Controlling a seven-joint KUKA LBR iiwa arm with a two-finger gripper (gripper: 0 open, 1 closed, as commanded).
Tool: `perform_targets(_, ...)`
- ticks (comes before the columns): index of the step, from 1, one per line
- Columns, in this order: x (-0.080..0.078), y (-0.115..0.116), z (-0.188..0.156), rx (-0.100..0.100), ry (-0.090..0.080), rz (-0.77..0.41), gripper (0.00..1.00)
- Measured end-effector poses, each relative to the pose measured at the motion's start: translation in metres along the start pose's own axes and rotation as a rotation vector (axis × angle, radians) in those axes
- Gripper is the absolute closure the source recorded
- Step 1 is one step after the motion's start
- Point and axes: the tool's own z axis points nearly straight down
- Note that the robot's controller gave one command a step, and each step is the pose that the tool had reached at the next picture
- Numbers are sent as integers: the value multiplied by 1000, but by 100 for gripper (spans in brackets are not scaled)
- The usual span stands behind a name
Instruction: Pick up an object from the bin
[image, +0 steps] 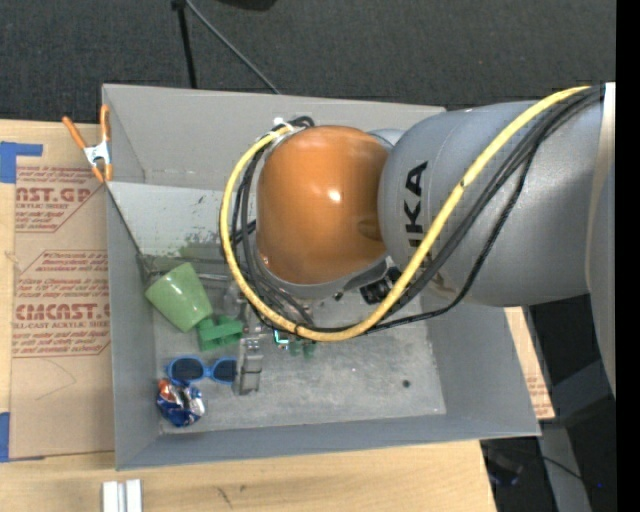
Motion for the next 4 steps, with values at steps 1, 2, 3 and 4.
perform_targets(1, -2, 43, 169, -1, -18, -522, 0)
perform_targets(2, -16, 35, 139, -1, -10, -300, 0)
perform_targets(3, -32, 7, 140, 0, -9, -196, 0)
perform_targets(4, -25, 15, 171, 1, -5, -372, 0)
